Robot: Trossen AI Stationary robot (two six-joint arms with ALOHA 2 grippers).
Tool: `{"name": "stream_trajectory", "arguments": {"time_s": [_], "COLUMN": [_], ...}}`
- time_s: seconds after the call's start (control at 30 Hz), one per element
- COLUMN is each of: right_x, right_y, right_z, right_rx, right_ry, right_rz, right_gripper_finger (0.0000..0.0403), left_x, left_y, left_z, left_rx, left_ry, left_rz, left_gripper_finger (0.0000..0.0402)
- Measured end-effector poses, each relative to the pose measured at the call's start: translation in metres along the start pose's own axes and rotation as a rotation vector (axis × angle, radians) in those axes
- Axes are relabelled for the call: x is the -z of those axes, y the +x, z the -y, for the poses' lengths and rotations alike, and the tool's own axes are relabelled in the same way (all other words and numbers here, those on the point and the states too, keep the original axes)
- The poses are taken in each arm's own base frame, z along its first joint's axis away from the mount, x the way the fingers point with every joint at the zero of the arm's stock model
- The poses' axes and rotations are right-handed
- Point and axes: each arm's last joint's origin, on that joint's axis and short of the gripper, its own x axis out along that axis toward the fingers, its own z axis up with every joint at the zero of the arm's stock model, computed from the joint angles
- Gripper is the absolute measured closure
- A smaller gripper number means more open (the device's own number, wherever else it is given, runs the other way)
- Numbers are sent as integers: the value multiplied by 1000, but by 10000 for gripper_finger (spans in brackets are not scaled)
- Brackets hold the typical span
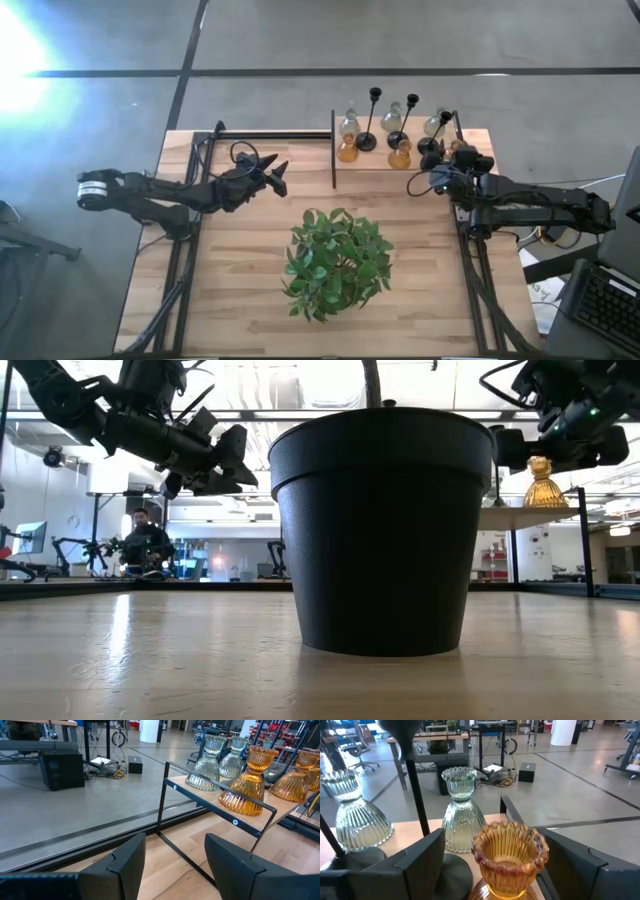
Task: Pick & Place candle stick holders
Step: Put the yellow glass candle holder on the shelf, then return to Home Position
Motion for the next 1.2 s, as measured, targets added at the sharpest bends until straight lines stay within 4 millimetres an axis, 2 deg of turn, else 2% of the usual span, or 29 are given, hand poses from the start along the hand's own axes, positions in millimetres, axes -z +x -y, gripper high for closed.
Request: {"name": "stream_trajectory", "arguments": {"time_s": [0.43, 0.83, 1.03, 1.2], "right_x": [-20, -60, -71, -80], "right_y": [-3, -10, -14, -20], "right_z": [-4, -7, -2, 11], "right_rx": [-12, -50, -137, -230], "right_ry": [-10, -77, -124, -79], "right_rz": [11, 20, -56, -188], "right_gripper_finger": [99, 97, 109, 125], "left_x": [0, 0, -6, -13], "left_y": [0, 0, -3, -9], "left_z": [0, 0, 1, 2], "left_rx": [0, 1, 66, 162], "left_ry": [1, 2, 29, 97], "left_rz": [-1, 0, 6, 15], "left_gripper_finger": [193, 193, 193, 193]}}
